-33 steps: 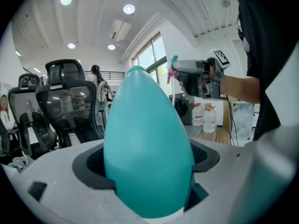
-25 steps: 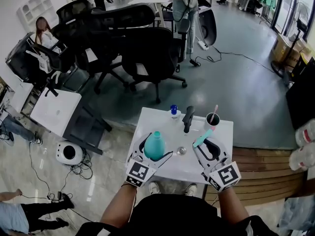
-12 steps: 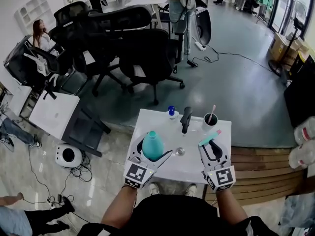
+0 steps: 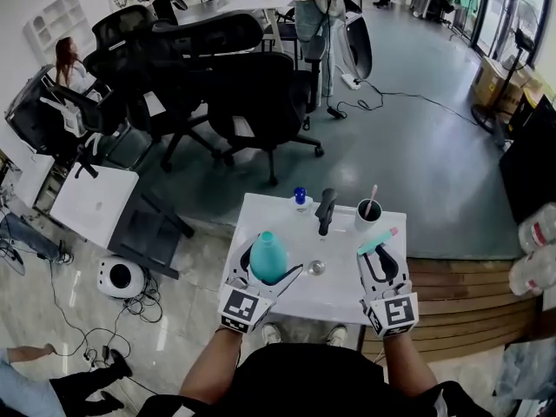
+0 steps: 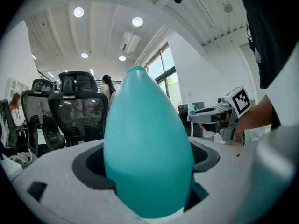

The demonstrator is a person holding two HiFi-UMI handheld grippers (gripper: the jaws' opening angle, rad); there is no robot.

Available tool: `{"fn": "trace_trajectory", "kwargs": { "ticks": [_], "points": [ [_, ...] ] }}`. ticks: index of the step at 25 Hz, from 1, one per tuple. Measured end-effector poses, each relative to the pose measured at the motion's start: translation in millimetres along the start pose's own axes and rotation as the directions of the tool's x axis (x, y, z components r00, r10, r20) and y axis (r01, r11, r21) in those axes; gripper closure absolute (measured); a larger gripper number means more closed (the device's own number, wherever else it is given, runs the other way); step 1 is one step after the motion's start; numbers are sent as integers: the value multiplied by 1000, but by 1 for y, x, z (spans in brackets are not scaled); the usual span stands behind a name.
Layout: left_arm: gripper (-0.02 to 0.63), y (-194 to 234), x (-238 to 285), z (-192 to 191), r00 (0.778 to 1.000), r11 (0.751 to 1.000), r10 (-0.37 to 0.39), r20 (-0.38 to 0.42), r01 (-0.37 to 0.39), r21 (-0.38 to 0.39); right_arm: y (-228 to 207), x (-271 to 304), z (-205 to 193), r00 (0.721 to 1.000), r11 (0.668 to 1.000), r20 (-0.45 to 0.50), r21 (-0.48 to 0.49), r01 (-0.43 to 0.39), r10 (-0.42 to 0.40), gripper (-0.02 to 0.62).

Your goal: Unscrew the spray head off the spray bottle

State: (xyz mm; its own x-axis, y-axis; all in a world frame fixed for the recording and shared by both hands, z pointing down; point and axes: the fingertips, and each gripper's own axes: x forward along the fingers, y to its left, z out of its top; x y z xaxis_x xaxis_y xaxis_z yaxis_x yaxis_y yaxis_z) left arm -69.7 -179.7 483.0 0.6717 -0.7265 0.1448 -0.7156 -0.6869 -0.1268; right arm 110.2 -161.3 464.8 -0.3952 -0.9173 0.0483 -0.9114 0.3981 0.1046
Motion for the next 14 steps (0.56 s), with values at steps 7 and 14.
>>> {"fn": "trace_trajectory", "kwargs": {
  "ticks": [7, 14],
  "points": [
    [133, -5, -1, -9, 1000, 1000, -11, -8, 11, 6, -1, -2, -1, 1000, 1000, -3, 10, 6, -6, 459],
    [133, -5, -2, -8, 1000, 1000, -7, -6, 7, 13, -1, -3, -1, 1000, 1000, -5, 9, 6, -6, 459]
  ]
}}
